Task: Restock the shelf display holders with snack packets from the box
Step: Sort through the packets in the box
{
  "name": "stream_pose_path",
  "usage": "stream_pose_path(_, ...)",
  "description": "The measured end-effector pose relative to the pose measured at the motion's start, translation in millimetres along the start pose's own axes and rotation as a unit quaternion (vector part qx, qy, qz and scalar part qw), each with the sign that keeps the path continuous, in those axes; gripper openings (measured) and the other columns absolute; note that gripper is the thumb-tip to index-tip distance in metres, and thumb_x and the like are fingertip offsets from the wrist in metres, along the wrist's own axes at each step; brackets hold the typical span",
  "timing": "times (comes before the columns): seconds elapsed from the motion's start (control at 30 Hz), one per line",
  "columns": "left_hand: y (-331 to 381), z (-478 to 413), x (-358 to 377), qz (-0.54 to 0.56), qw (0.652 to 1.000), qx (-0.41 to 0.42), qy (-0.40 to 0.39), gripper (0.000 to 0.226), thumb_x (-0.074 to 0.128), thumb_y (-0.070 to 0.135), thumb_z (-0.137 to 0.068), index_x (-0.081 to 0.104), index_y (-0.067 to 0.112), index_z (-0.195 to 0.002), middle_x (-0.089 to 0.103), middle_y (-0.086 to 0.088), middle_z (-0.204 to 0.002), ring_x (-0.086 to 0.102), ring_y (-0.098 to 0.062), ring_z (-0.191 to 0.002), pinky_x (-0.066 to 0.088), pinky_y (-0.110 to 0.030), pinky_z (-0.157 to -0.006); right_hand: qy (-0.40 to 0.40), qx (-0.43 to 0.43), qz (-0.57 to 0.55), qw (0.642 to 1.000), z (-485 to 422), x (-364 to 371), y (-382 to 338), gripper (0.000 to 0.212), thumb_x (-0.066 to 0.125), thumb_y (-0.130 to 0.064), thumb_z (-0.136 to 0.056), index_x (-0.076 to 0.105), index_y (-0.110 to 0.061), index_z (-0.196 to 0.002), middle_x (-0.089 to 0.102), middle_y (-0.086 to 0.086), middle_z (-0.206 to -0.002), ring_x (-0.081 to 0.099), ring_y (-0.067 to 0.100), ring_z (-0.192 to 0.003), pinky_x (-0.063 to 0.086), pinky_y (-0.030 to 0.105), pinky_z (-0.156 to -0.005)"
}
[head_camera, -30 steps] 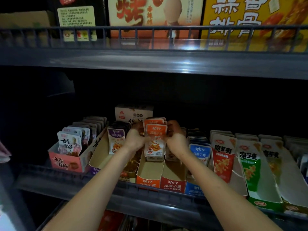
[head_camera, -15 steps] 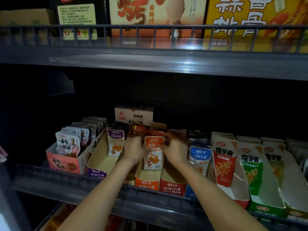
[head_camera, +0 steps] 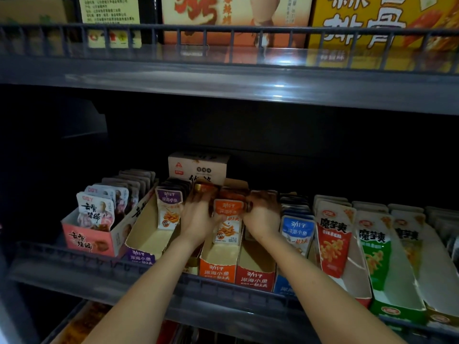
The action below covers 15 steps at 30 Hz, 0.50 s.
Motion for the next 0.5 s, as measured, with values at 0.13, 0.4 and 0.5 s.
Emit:
stream_pose_path(0.13,-0.6,-2.1,-1.4,-0.026,0.999,0.011,-0.039,0.079,0.07,0.046,-0.079,0.03,0.035,-0.145,0.041,-0.003,-0.146,0.033,-0.031,-0.135,0.029,-0.041,-0.105,-0.046,0.017,-0.05,0.998,0.3,4.5,-3.6,0.028,0.056,-0.032,-0.092,0.06,-0.024,-0.118,0.062,0.002,-0.119,0.059,0.02,-0.105,0.05,0.033,-0.087)
stream_pose_path(0.4,-1.3,-3.4,4.9,-0.05,0.995,0.0,-0.081,0.063,0.051,0.045,-0.093,0.023,0.035,-0.148,0.028,-0.004,-0.154,0.02,-0.03,-0.142,0.023,-0.039,-0.108,-0.016,0.003,-0.093,0.996,0.5,1.4,-2.6,0.038,0.058,-0.019,-0.091,0.057,-0.027,-0.127,0.055,0.001,-0.13,0.053,0.019,-0.117,0.046,0.026,-0.09)
stream_pose_path(0.5,-0.6,-2.3,5.8,-0.048,0.994,0.001,-0.1,0.054,0.04,0.038,-0.099,0.022,0.03,-0.149,0.023,-0.006,-0.156,0.016,-0.031,-0.143,0.021,-0.04,-0.11,-0.027,0.011,-0.115,0.993,-0.2,4.5,-1.5,0.033,0.056,-0.019,-0.093,0.06,-0.028,-0.124,0.055,0.0,-0.13,0.056,0.017,-0.112,0.048,0.024,-0.087)
Point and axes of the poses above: each hand's wrist, its own z-axis away from the middle knuckle, its own x-axis out of the palm, y = z × x, the point moved 4 cm from there along -z, towards the middle knuckle
